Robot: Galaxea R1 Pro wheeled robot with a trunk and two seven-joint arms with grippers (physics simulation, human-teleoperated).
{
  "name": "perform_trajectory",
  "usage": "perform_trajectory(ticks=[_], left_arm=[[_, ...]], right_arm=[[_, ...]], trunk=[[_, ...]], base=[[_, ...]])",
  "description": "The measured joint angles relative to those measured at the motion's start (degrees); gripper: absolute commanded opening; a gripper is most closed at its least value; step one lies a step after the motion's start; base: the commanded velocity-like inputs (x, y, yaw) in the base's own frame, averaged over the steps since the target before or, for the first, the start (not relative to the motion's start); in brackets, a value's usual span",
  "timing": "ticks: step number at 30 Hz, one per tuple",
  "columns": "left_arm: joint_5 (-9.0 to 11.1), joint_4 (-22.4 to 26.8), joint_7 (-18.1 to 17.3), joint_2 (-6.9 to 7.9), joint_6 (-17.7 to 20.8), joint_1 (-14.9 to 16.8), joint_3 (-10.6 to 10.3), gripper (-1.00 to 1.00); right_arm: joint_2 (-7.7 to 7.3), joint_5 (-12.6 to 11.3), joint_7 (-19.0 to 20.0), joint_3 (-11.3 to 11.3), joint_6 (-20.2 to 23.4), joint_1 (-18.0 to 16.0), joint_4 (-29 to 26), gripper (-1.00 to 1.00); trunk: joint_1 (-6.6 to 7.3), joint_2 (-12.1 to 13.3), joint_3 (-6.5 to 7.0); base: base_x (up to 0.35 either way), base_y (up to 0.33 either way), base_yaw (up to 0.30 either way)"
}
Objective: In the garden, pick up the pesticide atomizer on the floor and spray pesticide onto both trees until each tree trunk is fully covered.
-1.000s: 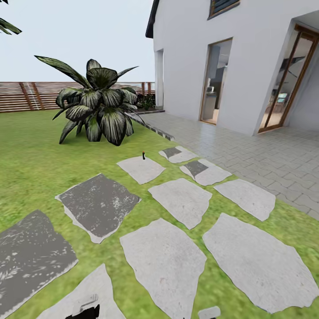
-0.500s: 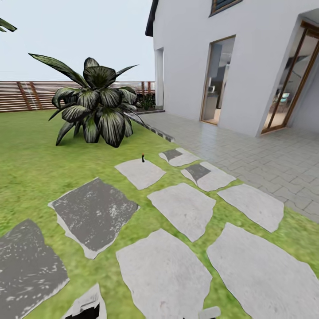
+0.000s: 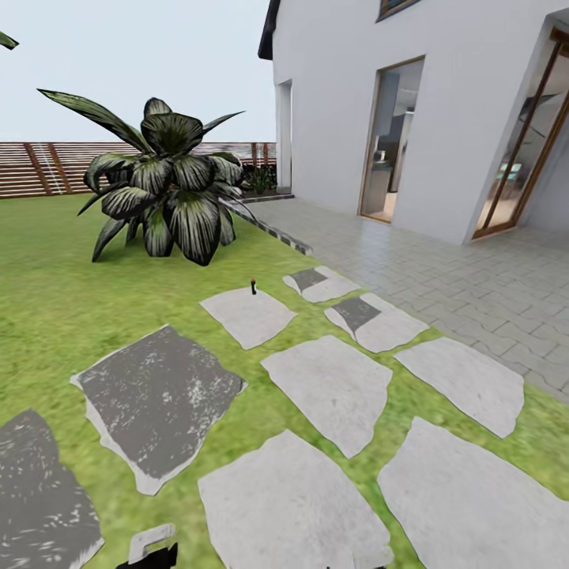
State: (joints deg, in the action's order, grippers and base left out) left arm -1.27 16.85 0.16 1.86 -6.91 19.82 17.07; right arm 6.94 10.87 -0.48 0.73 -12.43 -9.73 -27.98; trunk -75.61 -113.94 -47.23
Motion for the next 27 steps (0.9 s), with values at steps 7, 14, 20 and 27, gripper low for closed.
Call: perform_trajectory(ticks=[7,14,20,27], left_arm=[[0.1,0.0,0.0,0.0,0.0,0.0,0.0,1.0],[0.1,0.0,0.0,0.0,0.0,0.0,0.0,1.0],[0.1,0.0,0.0,0.0,0.0,0.0,0.0,1.0],[0.1,0.0,0.0,0.0,0.0,0.0,0.0,1.0]], right_arm=[[0.0,0.0,0.0,0.0,0.0,0.0,0.0,1.0],[0.0,0.0,0.0,0.0,0.0,0.0,0.0,1.0],[0.0,0.0,0.0,0.0,0.0,0.0,0.0,1.0],[0.0,0.0,0.0,0.0,0.0,0.0,0.0,1.0]], trunk=[[0.0,0.0,0.0],[0.0,0.0,0.0],[0.0,0.0,0.0],[0.0,0.0,0.0]], base=[[0.338,0.0,0.0],[0.338,0.044,0.0],[0.338,0.082,0.0],[0.338,0.09,0.0]])
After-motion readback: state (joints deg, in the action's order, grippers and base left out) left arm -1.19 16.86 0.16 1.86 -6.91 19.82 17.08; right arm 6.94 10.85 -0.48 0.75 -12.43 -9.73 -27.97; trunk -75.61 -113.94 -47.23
